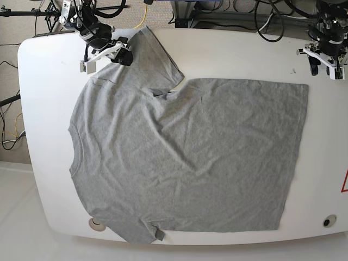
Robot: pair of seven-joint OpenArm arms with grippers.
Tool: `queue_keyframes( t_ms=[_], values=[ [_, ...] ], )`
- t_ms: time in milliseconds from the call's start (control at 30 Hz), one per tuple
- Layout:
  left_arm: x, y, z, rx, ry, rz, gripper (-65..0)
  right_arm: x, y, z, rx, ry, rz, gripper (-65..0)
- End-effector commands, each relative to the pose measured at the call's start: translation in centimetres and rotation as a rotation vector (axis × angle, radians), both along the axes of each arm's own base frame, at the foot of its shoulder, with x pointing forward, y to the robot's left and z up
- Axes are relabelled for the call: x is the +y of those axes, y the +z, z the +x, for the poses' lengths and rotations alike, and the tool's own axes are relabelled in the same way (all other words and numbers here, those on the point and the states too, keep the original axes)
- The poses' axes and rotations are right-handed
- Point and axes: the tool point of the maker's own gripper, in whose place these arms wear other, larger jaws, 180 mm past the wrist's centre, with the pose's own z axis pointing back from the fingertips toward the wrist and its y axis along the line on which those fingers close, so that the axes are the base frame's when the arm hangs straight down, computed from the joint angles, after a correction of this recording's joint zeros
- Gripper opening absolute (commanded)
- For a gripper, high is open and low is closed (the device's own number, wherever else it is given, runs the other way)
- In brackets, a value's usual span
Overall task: Fold the T-shirt properly
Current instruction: 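Grasp the sleeve edge with the right gripper and lift slightly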
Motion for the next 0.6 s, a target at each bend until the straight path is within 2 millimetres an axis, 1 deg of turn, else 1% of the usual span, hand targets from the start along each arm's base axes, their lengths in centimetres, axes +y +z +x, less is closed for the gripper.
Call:
queue_keyframes(
  t_ms=[0,33,233,367,433,567],
  values=[
    [0.31,1.03,0.45,-0.033,-0.005,0.015,-36.9,-0.18,0.56,0.33,-0.019,0.003,0.001,-60.2],
    [0.33,1.07,0.47,-0.035,-0.004,0.014,-36.9,-0.2,0.64,0.4,-0.022,0.004,0.001,-63.8],
    [0.35,1.15,0.7,-0.039,-0.006,0.014,-36.3,-0.59,0.71,0.59,-0.036,-0.007,-0.012,-55.5],
    [0.3,1.16,0.78,-0.04,-0.009,0.015,-36.3,-0.63,0.85,0.76,-0.046,-0.008,-0.015,-51.3],
    [0.15,1.2,0.72,-0.041,-0.015,0.015,-36.2,-0.19,0.58,0.63,-0.045,0.003,-0.004,-51.2],
    [0.13,1.29,0.91,-0.045,-0.017,0.017,-36.5,-0.06,0.13,0.88,-0.048,-0.005,-0.001,-53.7]
  ],
)
